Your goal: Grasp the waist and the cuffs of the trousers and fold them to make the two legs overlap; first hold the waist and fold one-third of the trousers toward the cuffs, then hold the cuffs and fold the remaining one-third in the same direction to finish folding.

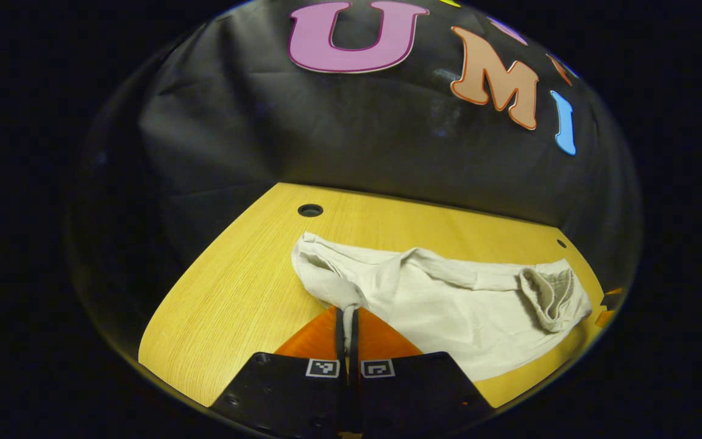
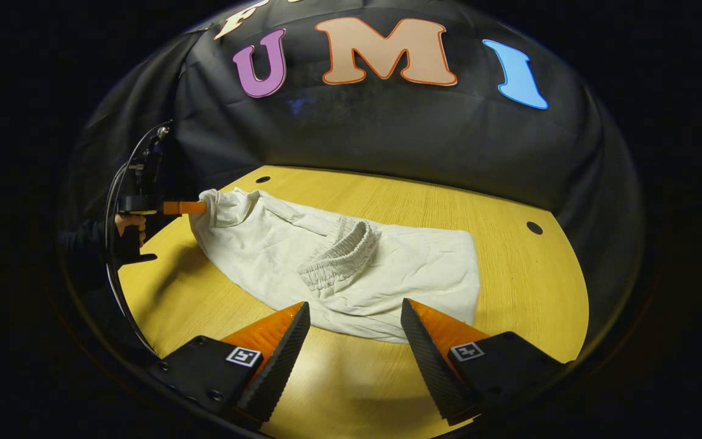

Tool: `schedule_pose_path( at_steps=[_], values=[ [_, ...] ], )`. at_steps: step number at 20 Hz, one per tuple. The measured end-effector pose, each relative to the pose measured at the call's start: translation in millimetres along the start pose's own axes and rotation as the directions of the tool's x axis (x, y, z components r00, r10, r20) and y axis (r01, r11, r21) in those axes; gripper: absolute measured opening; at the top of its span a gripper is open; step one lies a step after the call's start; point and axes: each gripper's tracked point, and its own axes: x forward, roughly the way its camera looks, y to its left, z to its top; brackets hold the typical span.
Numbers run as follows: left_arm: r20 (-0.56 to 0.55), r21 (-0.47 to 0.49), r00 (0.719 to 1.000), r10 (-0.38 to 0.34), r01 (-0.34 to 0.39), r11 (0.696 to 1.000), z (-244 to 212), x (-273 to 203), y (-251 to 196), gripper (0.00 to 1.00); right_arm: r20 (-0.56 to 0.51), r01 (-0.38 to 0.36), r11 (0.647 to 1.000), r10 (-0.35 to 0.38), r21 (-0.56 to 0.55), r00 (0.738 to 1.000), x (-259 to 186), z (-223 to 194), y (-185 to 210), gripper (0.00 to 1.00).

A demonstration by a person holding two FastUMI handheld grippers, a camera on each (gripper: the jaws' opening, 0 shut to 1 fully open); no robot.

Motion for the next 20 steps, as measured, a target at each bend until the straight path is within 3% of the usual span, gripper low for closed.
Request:
schedule_pose_path(
  at_steps=[3, 4, 10, 13, 14, 20],
  values=[
    [0.033, 0.011, 0.999, -0.031, 0.031, 0.999, 21, -10, -31, 0.00, 0.012, -0.012, 1.000, 0.012, 0.003, 1.000, -7, -2, -8, 0.92],
    [0.039, 0.017, 0.998, -0.041, 0.040, 0.999, 26, -12, -42, 0.00, 0.016, -0.015, 1.000, 0.015, 0.006, 1.000, -8, -3, -11, 0.96],
    [0.106, 0.043, 0.988, -0.114, 0.110, 0.993, 68, -24, -114, 0.00, 0.040, -0.016, 0.999, 0.015, 0.033, 0.999, -28, -7, -38, 0.97],
    [0.121, 0.073, 0.980, -0.158, 0.150, 0.986, 79, -30, -152, 0.00, 0.055, -0.015, 0.998, 0.012, 0.053, 0.998, -39, -7, -54, 0.96],
    [0.128, 0.078, 0.977, -0.174, 0.164, 0.983, 80, -31, -166, 0.00, 0.059, -0.015, 0.998, 0.011, 0.063, 0.998, -42, -6, -59, 0.92],
    [0.121, 0.138, 0.960, -0.252, 0.235, 0.962, 85, -35, -237, 0.00, 0.082, -0.011, 0.997, 0.005, 0.077, 0.997, -62, -11, -85, 0.96]
  ],
)
